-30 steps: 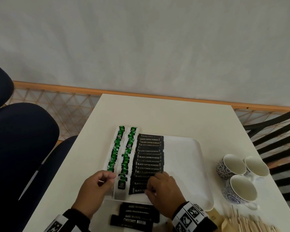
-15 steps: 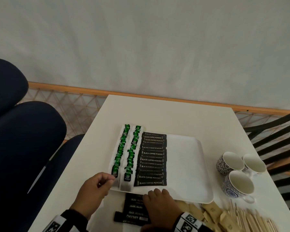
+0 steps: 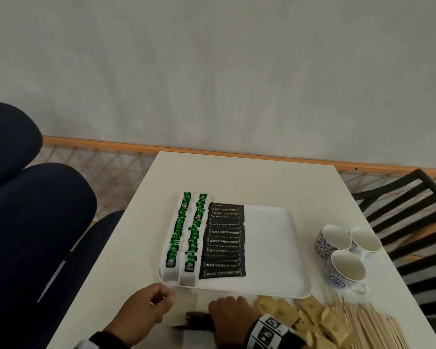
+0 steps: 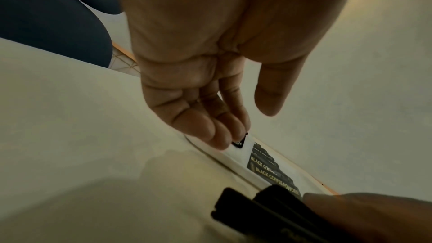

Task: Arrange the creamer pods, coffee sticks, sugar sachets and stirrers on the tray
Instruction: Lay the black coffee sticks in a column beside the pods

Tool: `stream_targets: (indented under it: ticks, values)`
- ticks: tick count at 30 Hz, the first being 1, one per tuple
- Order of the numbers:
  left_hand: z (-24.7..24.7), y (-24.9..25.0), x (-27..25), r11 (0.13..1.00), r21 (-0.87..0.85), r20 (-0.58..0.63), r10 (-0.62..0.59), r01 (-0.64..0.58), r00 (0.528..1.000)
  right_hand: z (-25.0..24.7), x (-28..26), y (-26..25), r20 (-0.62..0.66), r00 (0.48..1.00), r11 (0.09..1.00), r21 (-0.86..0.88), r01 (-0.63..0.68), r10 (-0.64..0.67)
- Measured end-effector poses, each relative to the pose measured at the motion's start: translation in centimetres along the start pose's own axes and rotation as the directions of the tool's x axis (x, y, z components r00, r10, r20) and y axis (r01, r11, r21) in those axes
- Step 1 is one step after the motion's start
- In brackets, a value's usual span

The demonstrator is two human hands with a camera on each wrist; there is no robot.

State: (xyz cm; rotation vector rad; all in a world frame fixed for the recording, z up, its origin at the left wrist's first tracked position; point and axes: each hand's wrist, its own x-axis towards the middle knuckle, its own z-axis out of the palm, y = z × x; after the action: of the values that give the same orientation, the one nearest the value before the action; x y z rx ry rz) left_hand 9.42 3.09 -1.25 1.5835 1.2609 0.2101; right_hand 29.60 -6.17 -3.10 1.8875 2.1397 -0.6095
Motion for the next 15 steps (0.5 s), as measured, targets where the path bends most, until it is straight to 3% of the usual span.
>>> stream_targets:
  ticks: [8,11,15]
  values:
    - [0.3,0.5,-0.1,0.996,0.081,0.049,-0.039,0.035,0.998,-0.6,0.0,-0.1,0.068,0.997,0.990,0.129,-0.051,0.042]
    - [-0.2,0.6,0.0,0.995,0.080,0.081,-0.064,0.057,0.995,-2.1,-0.4,0.4,0.075,0.994,0.942,0.320,-0.103,0.083]
    - [-0.3,2.3,0.7,0.996,-0.085,0.261,-0.011,0.035,0.965,-5.8,-0.8,1.9,0.061,0.998,0.807,0.591,-0.008,-0.035]
